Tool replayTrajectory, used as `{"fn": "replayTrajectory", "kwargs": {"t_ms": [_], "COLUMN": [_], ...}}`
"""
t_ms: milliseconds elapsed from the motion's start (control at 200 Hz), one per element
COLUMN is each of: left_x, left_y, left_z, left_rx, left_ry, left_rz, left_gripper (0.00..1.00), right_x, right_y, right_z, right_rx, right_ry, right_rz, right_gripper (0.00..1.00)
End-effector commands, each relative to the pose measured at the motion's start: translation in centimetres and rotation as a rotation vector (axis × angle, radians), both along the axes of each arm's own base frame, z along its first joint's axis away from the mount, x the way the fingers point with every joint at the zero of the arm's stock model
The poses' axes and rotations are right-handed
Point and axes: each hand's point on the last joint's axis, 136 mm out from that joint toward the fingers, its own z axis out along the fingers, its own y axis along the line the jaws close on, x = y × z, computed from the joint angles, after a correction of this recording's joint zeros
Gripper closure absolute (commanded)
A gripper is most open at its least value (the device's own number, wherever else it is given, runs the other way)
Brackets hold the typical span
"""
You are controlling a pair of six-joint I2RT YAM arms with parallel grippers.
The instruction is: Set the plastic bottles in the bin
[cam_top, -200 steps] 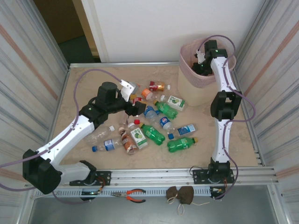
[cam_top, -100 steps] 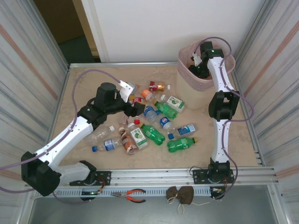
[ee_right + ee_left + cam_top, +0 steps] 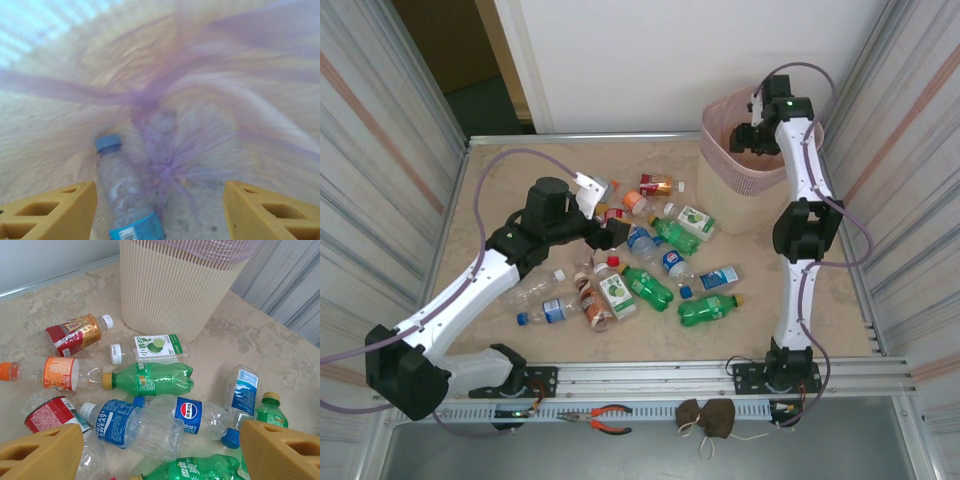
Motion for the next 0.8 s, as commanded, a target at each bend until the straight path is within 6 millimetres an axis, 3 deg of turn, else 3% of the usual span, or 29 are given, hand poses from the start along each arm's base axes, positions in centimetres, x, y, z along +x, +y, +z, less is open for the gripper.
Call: {"fn": "replayTrajectory", "kwargs": {"t_ms": [0, 321, 792], "left_x": [-0.5, -0.3, 0.4], "left_y": [0.3, 0.1, 1.1], "left_z": [0.4, 0.1, -1.4], "left_rx": [-0.010, -0.007, 0.040], "left_ry": [0.001, 0.010, 0.090], "left_rz": [0.009, 0.008, 0.091], "left_gripper": [0.18, 0.18, 0.19], "right_x": [-0.1, -2.5, -8.1], "right_y": [-3.3, -7.3, -10.0], "right_z": [5.1, 6.0, 6.5], "right_rx": [-0.037, -0.123, -0.227], "right_ry": [-0.120, -0.109, -0.045], "right_rz": [-0.146, -0.302, -0.404], "right_gripper": [0.34, 0.34, 0.34]}}
